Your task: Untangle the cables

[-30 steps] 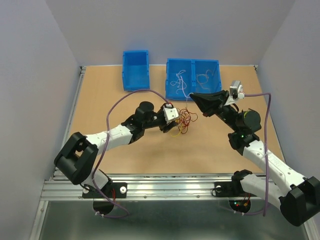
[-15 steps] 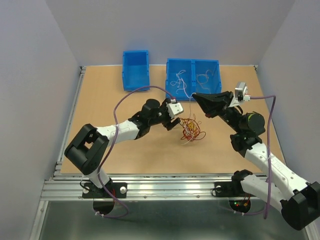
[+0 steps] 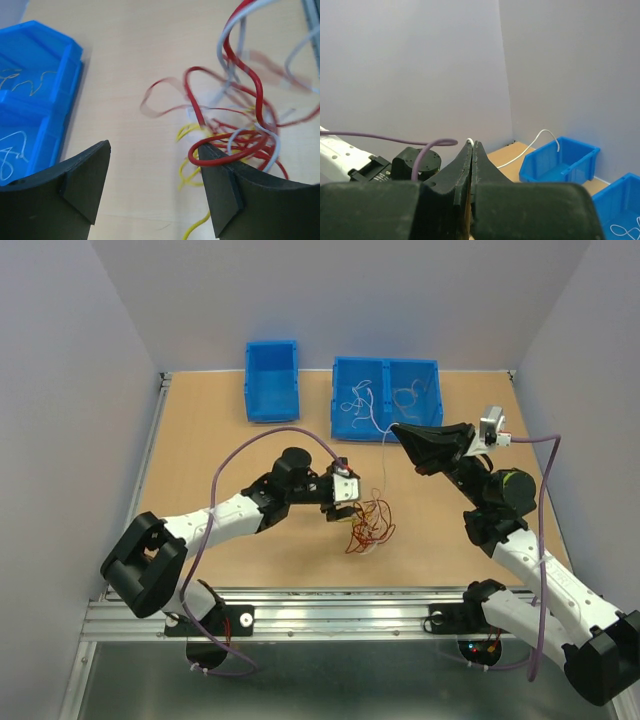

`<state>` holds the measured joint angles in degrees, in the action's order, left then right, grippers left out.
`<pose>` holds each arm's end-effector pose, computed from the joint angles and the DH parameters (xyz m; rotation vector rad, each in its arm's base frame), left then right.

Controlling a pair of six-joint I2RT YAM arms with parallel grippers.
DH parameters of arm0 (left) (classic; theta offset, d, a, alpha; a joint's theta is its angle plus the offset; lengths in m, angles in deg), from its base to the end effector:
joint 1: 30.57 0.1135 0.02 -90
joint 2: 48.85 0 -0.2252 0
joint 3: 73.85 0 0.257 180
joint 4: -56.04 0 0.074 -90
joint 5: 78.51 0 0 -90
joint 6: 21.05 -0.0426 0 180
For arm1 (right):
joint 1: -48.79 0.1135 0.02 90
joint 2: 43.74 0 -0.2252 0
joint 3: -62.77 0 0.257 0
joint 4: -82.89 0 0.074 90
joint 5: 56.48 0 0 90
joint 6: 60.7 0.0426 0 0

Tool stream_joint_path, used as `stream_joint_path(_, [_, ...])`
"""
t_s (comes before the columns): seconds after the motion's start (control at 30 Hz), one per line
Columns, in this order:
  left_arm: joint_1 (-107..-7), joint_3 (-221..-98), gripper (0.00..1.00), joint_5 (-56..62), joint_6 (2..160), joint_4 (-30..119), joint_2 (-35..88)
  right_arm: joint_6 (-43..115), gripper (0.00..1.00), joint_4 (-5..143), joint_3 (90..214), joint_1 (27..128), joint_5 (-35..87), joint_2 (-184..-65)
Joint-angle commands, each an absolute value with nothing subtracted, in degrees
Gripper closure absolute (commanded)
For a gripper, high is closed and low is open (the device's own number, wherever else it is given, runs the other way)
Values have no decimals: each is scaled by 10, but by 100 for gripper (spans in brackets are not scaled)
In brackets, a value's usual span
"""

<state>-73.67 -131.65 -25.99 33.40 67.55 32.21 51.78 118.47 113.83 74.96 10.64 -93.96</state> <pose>0.2208 -0.2421 0.2125 1.4549 1.0281 -0.6733 0.1937 0.1137 0.3576 -0.4162 0.9487 0.9618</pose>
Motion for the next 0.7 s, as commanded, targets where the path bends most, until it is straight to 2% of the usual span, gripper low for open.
stream_joint_path(0.0, [-768, -1329, 18, -311, 273, 614, 311, 527, 99, 1226, 1132, 746, 115, -934])
stream_joint_path(0.37, [-823, -1341, 18, -258, 291, 630, 359, 542, 99, 1230, 1137, 745, 101, -941])
stream_joint_path(0.53, [-830, -1353, 21, -230, 304, 642, 396, 548, 99, 1236, 1138, 746, 110, -938])
stream_joint_path(0.57, [-830, -1356, 22, -219, 307, 644, 403, 549, 99, 1237, 1138, 746, 113, -933])
stream_joint_path(0.67, [-831, -1370, 44, -190, 318, 648, 431, 552, 100, 1244, 1129, 746, 131, -922])
